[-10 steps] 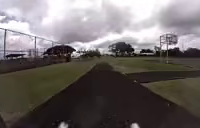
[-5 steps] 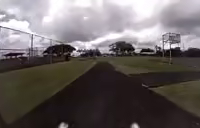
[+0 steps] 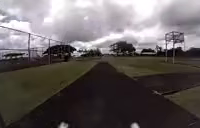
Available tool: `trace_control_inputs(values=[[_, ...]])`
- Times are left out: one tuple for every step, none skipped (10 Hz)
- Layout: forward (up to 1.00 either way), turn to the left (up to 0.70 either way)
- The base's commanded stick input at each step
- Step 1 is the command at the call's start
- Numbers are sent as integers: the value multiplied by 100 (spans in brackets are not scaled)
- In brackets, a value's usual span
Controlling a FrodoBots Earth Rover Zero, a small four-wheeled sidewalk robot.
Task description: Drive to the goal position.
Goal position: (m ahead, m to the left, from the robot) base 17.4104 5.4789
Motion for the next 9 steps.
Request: trace_control_inputs(values=[[100,-11],[100,0],[100,0],[100,0],[100,0],[100,0],[100,0],[100,0],[100,0]])
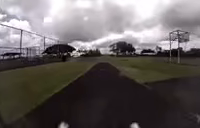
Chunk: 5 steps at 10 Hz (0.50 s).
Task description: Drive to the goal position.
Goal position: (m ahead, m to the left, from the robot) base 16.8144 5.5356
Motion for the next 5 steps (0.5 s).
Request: trace_control_inputs(values=[[100,0],[100,0],[100,0],[100,0],[100,0]])
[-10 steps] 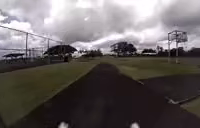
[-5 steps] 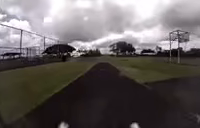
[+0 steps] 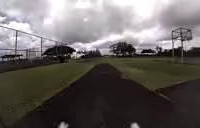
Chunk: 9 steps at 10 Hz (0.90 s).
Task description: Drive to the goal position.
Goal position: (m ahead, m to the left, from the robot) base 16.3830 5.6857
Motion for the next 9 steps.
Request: trace_control_inputs(values=[[100,0],[100,0],[100,0],[100,0],[100,0],[100,0],[100,0],[100,0],[100,0]])
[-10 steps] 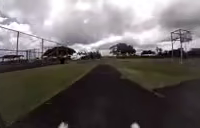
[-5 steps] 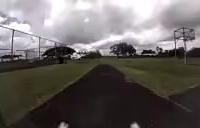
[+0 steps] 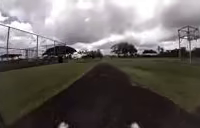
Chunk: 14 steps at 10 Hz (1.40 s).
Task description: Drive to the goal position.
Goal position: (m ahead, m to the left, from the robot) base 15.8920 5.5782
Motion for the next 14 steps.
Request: trace_control_inputs(values=[[100,0],[100,0],[100,-24],[100,-3],[100,0],[100,0],[100,0],[100,0],[100,0],[100,0],[100,0],[100,0],[100,0],[100,0]])
